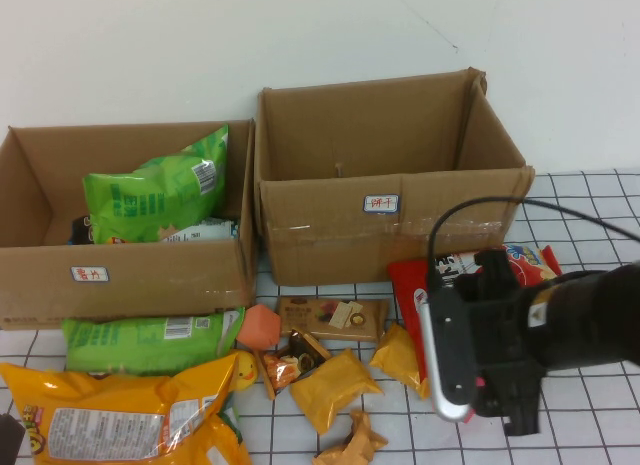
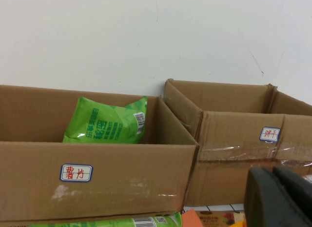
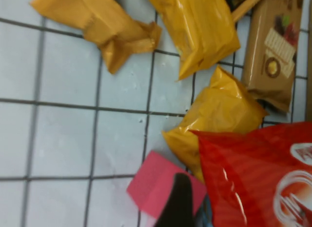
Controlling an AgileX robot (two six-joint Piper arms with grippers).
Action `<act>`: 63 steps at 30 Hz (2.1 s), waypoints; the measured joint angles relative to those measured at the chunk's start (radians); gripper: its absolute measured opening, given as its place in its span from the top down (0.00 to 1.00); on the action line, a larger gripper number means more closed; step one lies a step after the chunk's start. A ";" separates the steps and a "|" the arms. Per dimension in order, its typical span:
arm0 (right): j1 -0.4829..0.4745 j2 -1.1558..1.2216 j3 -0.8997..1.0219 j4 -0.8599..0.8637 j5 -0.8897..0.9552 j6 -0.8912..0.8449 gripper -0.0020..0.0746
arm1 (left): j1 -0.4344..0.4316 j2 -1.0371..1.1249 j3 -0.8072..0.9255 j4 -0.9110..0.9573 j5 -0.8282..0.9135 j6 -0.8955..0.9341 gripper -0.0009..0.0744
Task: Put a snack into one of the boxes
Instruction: Pick up the potato chip
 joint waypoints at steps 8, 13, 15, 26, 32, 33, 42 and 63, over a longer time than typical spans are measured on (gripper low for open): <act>0.000 0.132 0.000 0.000 -0.137 0.004 0.14 | 0.000 0.000 0.000 0.000 0.000 0.000 0.99; 0.000 0.187 -0.002 0.000 -0.237 0.004 0.13 | 0.000 0.000 0.000 0.003 0.000 0.000 0.99; 0.000 0.207 -0.004 0.000 -0.257 0.004 0.13 | 0.000 0.000 0.000 0.005 0.000 0.000 0.99; 0.000 0.252 -0.004 0.046 -0.359 0.002 0.13 | 0.000 0.000 0.000 0.005 0.000 0.004 0.99; 0.000 0.252 -0.004 0.158 -0.363 -0.036 0.13 | 0.000 0.000 0.000 0.005 0.000 0.006 0.99; 0.000 0.252 -0.004 0.183 -0.365 -0.061 0.13 | 0.000 0.000 0.000 0.005 0.000 0.006 0.99; 0.006 0.252 -0.004 0.722 -0.489 -0.528 0.13 | 0.000 0.000 0.000 0.005 0.000 0.006 0.99; 0.009 0.240 -0.004 1.316 -0.766 -0.990 0.73 | 0.000 0.000 0.000 0.005 0.000 0.009 0.99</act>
